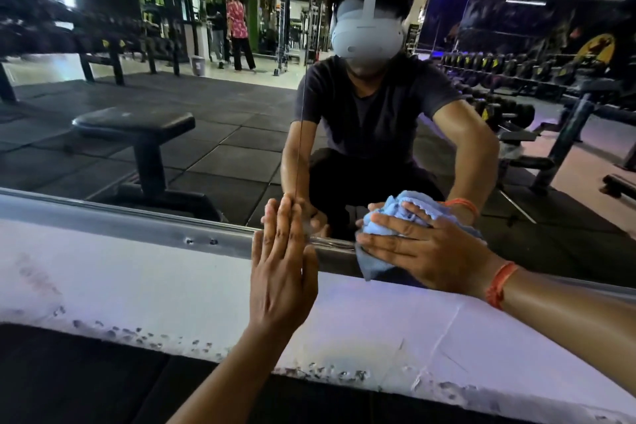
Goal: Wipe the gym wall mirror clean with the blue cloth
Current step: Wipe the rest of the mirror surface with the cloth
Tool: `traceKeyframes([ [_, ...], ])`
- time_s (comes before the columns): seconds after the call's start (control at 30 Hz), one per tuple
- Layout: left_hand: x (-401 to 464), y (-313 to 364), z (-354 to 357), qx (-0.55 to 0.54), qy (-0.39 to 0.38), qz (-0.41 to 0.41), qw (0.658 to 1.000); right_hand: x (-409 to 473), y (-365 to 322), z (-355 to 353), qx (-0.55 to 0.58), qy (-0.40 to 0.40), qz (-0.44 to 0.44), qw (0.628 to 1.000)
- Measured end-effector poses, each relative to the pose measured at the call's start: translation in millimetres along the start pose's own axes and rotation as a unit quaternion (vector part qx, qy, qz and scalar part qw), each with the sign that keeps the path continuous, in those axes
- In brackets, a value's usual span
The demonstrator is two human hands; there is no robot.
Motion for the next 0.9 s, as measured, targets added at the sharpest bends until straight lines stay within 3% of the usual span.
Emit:
traceKeyframes([
  [0.13, 3.8, -7.0, 2.2, 0.038, 0.011, 0.054, 0.998, 56.6, -16.4, -1.0, 0.008, 0.042, 0.021, 0.999],
  [0.27, 25.2, -13.7, -10.0, 0.123, 0.013, 0.155, 0.980, 59.4, -10.4, -6.6, -0.001, 0.053, -0.021, 0.998],
  [0.4, 50.4, -16.1, -21.5, 0.175, -0.001, 0.217, 0.960, 49.1, 10.3, -23.0, -0.043, 0.040, 0.027, 0.998],
  [0.5, 65.2, -0.9, -37.0, 0.187, 0.035, 0.263, 0.946, 65.4, 44.8, -44.3, -0.068, 0.055, 0.057, 0.995],
  [0.63, 110.4, 26.5, -71.3, 0.188, 0.100, 0.258, 0.942, 102.3, 128.0, -103.5, -0.073, 0.159, 0.184, 0.967],
  [0.7, 133.4, 42.3, -85.3, 0.189, 0.107, 0.267, 0.939, 100.3, 136.0, -122.0, -0.043, 0.203, 0.233, 0.950],
  [0.8, 162.7, 62.3, -105.1, 0.197, 0.116, 0.294, 0.928, 120.3, 112.5, -94.0, -0.112, 0.108, 0.198, 0.968],
  [0.83, 172.6, 64.7, -114.1, 0.196, 0.124, 0.285, 0.930, 119.2, 133.9, -96.7, -0.155, 0.093, 0.255, 0.950],
  [0.87, 184.6, 68.4, -125.4, 0.196, 0.136, 0.273, 0.932, 118.3, 162.1, -111.4, -0.169, 0.106, 0.291, 0.936],
  [0.9, 195.2, 73.9, -134.5, 0.196, 0.142, 0.266, 0.933, 121.4, 181.6, -126.2, -0.166, 0.120, 0.259, 0.944],
])
Point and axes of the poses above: each hand's wrist, its own x-axis towards the middle knuckle, its own z-axis out of the palm, y = z × x, the point moved 10 cm from there along x, towards the middle knuckle, and after that the axes turned 5 degrees about z, right-handed, at the moved point
